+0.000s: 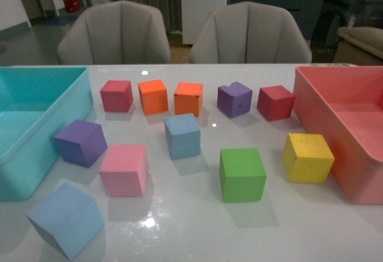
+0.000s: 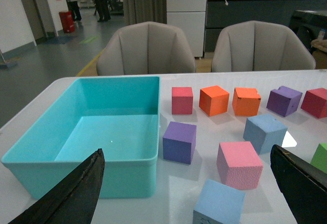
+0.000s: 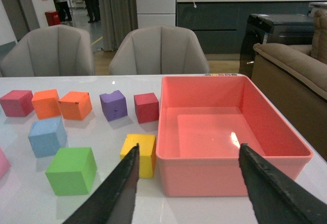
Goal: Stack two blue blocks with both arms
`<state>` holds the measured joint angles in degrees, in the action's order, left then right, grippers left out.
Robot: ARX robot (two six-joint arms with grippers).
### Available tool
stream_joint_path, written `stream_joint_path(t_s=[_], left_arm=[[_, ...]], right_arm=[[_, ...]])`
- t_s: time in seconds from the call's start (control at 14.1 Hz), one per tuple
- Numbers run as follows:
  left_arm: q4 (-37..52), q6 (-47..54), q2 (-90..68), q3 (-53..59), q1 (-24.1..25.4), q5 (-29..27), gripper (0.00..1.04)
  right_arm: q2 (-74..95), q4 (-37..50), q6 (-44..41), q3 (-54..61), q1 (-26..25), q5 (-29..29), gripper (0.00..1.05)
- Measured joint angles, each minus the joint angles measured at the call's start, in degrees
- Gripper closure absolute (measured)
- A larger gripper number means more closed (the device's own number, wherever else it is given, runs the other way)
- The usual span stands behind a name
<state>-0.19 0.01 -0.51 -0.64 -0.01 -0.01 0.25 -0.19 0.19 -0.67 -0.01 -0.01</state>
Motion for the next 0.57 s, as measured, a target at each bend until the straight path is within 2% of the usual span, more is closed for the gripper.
stream_joint_path(t_s=[0.07,0.21,0.43,0.57], left_arm=[[0.00,0.00,0.00,0.00,0.00,0.00,0.07],[0.00,0.00,0.00,0.00,0.00,0.00,0.07],[0.00,0.00,0.00,0.00,0.00,0.00,0.07],[-6.10,0.70,-1.27,-1.60,-0.55,-1.42,0.07]], right_arm=[[0.00,-0.02,0.00,0.00,0.00,0.00,0.30],[0.00,-0.02,0.02,0.00,0.00,-0.02,0.05],[0.00,-0.02,0.02,0.00,0.00,0.00,0.07],[0.00,-0.02,0.00,0.00,0.00,-0.02,0.07]])
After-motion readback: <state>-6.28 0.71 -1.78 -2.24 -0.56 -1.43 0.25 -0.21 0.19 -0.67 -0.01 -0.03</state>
